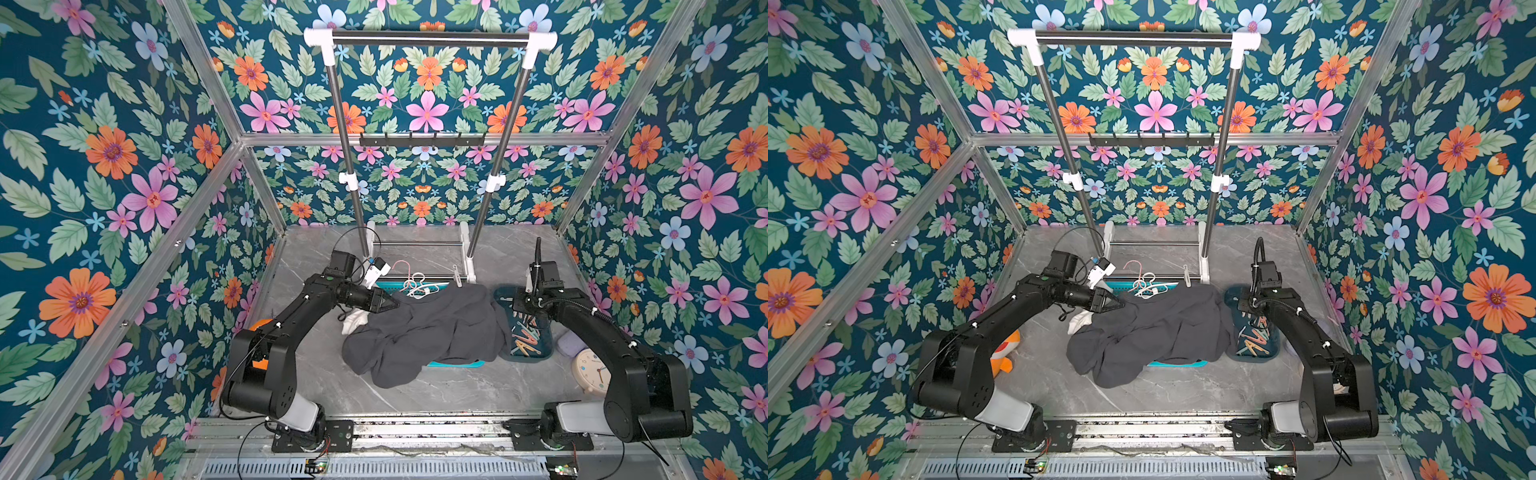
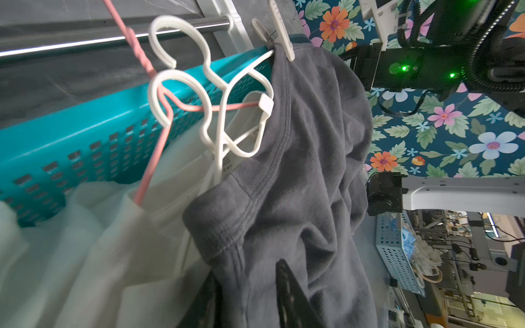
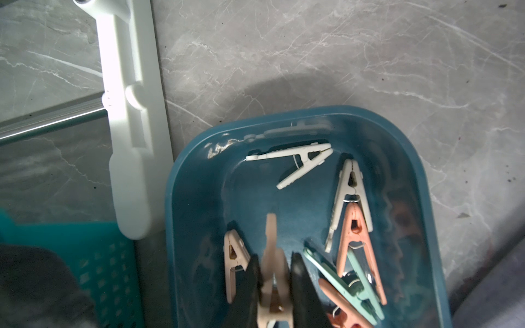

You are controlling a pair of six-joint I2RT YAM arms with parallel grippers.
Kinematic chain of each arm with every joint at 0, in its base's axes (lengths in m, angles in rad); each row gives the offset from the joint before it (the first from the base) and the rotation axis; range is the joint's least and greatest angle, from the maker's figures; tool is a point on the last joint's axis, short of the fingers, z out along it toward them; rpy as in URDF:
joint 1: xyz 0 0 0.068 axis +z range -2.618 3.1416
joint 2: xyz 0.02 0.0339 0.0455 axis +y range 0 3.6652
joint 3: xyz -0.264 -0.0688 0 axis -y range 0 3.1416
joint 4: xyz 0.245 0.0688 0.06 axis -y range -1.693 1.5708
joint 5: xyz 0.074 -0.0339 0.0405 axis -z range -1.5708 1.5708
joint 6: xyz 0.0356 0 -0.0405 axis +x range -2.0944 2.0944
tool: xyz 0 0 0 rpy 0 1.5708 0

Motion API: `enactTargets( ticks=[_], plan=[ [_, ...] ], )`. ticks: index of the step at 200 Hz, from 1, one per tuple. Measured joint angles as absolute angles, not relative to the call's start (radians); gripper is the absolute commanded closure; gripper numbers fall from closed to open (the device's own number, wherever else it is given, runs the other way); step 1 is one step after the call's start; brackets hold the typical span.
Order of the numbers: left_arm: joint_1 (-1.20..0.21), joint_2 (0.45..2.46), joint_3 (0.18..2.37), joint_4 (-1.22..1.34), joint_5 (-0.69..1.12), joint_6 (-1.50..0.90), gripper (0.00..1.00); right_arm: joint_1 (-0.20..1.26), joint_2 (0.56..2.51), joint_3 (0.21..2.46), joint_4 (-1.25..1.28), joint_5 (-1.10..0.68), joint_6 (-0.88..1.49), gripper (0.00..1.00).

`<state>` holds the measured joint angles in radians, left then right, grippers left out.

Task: Use clothespins to secure the t-shirt on both sides of the hanger
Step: Pick up the hanger from the basket.

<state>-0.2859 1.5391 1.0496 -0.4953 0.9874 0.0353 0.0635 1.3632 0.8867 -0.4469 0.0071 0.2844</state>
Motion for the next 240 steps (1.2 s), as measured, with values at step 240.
enactTargets(
  ticks=[240],
  plan=[
    [-0.308, 1.552, 1.038, -0.52, 1.081, 0.029, 1.0, 0.064, 1.359, 0.891, -0.453, 0.014, 0.281, 1.0]
  ],
)
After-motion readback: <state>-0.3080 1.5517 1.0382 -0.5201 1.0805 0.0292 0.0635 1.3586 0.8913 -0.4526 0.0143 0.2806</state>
